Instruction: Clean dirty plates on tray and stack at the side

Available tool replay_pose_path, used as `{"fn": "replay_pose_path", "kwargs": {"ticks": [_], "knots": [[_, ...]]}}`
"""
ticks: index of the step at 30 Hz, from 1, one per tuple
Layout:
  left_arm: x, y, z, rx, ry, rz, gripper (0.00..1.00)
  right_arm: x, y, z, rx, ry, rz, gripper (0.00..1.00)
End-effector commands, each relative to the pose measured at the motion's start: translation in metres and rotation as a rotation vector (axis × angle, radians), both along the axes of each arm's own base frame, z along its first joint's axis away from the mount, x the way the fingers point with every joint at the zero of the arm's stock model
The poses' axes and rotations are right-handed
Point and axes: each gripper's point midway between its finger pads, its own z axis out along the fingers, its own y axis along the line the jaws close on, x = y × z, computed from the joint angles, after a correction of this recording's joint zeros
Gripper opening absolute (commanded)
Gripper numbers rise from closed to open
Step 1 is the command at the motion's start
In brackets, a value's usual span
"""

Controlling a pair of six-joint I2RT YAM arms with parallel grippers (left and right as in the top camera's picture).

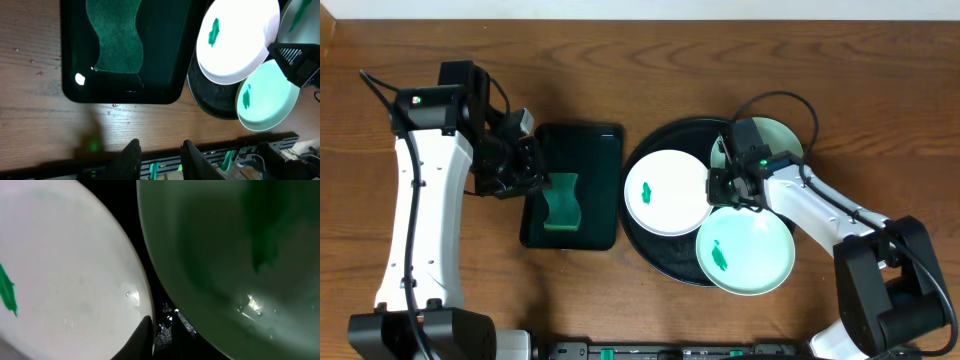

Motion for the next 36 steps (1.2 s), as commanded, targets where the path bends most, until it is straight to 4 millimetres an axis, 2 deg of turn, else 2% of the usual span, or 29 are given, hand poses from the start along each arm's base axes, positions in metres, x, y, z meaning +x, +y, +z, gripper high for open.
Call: {"fn": "replay_pose_path", "kwargs": {"ticks": [1,12,26,31,34,36], "knots": [[-0.002,-0.002,-0.002,-0.007,0.013,-0.002,0.28,-0.004,0.003,-0.004,-0.005,0.009,-0.002,0.1],[-0.002,-0.002,-0.002,-0.006,0.012,-0.002,0.28,-0.003,0.004,-0.003,0.004,0.005,0.0,0.01],[0.0,0.007,-0.006,0.047,0.005,-0.001,0.29,-0.003,0.004,-0.003,0.004,0.005,0.0,0.01],[0.001,0.007,-0.019,0.047,0.017,0.012,0.43,-0.003,0.004,-0.003,0.004,0.005,0.0,0.01],[0.002,0.007,-0.031,0.046,0.025,0.02,0.63,-0.003,0.004,-0.003,0.004,0.005,0.0,0.01],[0.003,0.007,-0.041,0.046,0.028,0.032,0.64,-0.003,0.004,-0.003,0.004,0.005,0.0,0.01]]}}
